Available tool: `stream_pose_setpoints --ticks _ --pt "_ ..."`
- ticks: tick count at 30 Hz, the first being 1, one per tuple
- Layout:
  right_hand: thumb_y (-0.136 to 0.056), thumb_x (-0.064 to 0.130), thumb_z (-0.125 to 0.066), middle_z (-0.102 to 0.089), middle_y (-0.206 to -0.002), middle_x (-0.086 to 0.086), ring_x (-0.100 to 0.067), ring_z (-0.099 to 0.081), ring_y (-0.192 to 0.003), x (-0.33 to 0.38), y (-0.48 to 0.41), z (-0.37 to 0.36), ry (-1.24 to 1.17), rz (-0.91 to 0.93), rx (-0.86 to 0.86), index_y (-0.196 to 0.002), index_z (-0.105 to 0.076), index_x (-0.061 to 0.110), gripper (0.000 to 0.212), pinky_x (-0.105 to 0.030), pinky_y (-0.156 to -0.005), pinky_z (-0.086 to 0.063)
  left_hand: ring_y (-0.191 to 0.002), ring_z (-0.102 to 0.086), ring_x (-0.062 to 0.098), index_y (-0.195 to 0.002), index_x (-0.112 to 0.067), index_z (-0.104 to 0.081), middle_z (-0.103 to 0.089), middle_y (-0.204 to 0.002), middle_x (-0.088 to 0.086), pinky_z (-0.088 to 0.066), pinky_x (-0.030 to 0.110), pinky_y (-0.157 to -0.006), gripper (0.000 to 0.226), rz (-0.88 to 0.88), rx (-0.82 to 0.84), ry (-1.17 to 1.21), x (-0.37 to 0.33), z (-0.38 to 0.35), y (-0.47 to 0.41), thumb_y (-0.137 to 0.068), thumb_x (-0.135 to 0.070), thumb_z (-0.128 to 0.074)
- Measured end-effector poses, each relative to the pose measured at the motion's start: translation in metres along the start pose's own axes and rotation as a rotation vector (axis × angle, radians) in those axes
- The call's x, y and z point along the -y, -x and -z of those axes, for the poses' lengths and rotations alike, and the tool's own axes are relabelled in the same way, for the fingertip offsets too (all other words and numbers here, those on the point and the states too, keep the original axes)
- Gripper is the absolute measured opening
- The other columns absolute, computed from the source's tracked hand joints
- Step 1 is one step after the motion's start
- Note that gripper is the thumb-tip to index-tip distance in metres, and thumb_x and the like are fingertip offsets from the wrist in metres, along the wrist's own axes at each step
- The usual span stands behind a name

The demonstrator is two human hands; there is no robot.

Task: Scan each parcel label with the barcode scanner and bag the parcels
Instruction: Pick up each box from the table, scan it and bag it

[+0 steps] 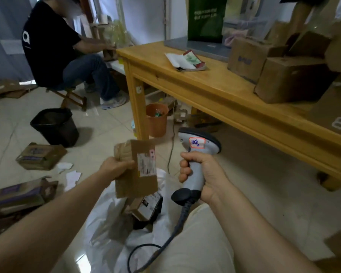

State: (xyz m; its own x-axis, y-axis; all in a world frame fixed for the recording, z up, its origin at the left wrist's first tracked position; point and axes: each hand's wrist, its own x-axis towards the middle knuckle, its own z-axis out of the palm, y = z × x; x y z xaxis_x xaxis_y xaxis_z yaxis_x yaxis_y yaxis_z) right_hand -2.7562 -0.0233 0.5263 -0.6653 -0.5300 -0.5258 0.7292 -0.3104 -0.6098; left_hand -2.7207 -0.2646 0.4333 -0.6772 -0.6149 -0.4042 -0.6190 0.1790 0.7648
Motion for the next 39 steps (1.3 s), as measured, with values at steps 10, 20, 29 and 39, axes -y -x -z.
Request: stream_pose_setpoints --ticks 10,20,29,39 --pt "-0.087 0.002 -0.053 -0.047 -0.053 -0.005 -0.01 -0.04 -0.032 -0.034 -0.067 0.016 -0.018 -0.219 -0.103 -0.08 -0.047 0.008 0.011 -0.016 -0.036 -0.038 -0.12 -0.049 0.034 -0.144 -0.015 -0.03 -0.048 -0.133 0.016 -0.042 0.041 -0.098 0.096 0.383 -0.061 -0.205 0.151 -0.037 -0.035 -0.069 -0.056 -0.074" --pt "-0.085 0.002 -0.054 -0.048 -0.055 -0.004 -0.009 -0.042 -0.034 -0.027 -0.093 0.027 -0.023 -0.225 -0.151 -0.083 -0.05 0.009 0.008 -0.017 -0.037 -0.04 -0.144 -0.024 0.03 -0.147 0.007 -0.025 -0.029 -0.15 0.029 -0.005 0.03 -0.117 0.068 0.275 -0.121 -0.464 0.196 -0.08 -0.089 -0.102 -0.03 0.01" --pt "-0.082 0.0 -0.057 -0.05 -0.056 -0.006 -0.012 -0.042 -0.036 -0.002 -0.045 0.023 0.099 -0.06 -0.158 -0.073 -0.053 0.005 0.012 -0.02 -0.039 -0.041 -0.137 -0.031 0.036 -0.152 -0.003 -0.006 -0.022 -0.152 0.021 -0.035 0.043 -0.107 0.083 -0.069 -0.121 -0.352 0.012 -0.099 -0.022 -0.092 -0.029 -0.058" --pt "-0.082 -0.003 -0.06 -0.049 -0.045 -0.003 -0.012 -0.042 -0.035 0.087 0.086 0.017 0.334 0.408 -0.269 -0.065 -0.051 0.006 0.022 -0.021 -0.04 -0.038 -0.137 -0.031 0.027 -0.15 -0.01 -0.023 -0.034 -0.147 0.013 -0.029 0.037 -0.11 0.077 -0.864 -0.19 -0.223 -0.209 -0.124 0.105 -0.087 -0.022 -0.067"
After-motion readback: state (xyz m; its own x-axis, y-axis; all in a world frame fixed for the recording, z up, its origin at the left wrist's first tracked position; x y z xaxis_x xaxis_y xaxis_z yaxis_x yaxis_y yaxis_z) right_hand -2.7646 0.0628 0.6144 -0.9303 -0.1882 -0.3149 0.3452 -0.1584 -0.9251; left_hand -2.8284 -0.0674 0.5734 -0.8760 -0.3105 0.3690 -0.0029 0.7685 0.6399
